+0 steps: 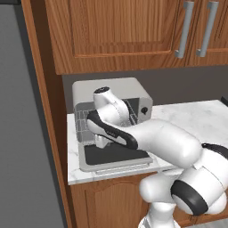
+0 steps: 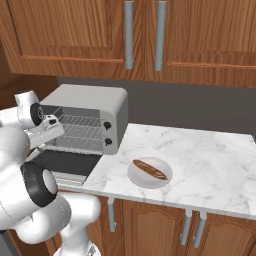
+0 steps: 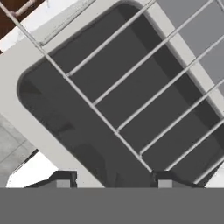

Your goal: Pull the toaster oven rack outwards. Pick up the baguette from the plate and place it on the toaster oven rack. Close the toaster oven door fully and set the temperature to the lowest setting.

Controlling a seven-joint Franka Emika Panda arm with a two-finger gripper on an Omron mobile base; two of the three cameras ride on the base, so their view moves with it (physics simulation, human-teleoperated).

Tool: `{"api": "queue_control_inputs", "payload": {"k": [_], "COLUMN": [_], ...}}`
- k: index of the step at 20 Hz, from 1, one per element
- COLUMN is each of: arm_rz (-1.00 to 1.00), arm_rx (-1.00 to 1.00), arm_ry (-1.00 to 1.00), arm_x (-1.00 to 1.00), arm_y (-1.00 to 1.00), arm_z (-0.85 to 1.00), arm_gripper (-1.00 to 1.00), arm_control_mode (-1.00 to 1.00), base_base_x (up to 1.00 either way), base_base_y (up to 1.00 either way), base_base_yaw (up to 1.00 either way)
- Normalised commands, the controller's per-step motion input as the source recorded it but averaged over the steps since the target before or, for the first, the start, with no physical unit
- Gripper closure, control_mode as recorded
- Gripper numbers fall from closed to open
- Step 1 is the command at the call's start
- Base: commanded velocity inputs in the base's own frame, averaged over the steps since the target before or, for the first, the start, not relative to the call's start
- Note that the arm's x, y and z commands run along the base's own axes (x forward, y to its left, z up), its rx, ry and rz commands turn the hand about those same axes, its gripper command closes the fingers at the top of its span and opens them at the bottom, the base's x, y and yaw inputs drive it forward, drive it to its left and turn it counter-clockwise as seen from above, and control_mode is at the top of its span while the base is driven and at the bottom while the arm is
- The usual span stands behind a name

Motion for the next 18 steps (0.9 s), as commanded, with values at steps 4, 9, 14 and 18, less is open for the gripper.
{"api": "queue_control_inputs", "payload": {"k": [4, 9, 14, 18], "arm_rz": [-0.03, -0.08, -0.13, -0.13], "arm_rx": [0.08, 0.1, 0.11, 0.07], "arm_ry": [-0.18, -0.05, 0.01, 0.06], "arm_x": [-0.62, -0.46, -0.06, 0.03], "arm_y": [-0.62, -0.93, -1.0, -1.0], "arm_z": [1.0, 0.68, 0.06, 0.0], "arm_gripper": [-1.0, -1.0, -1.0, -1.0], "arm_control_mode": [-1.0, -1.0, -1.0, -1.0], "base_base_x": [0.0, 0.0, 0.0, 0.0], "base_base_y": [0.0, 0.0, 0.0, 0.0], "base_base_yaw": [0.0, 0.0, 0.0, 0.0]}}
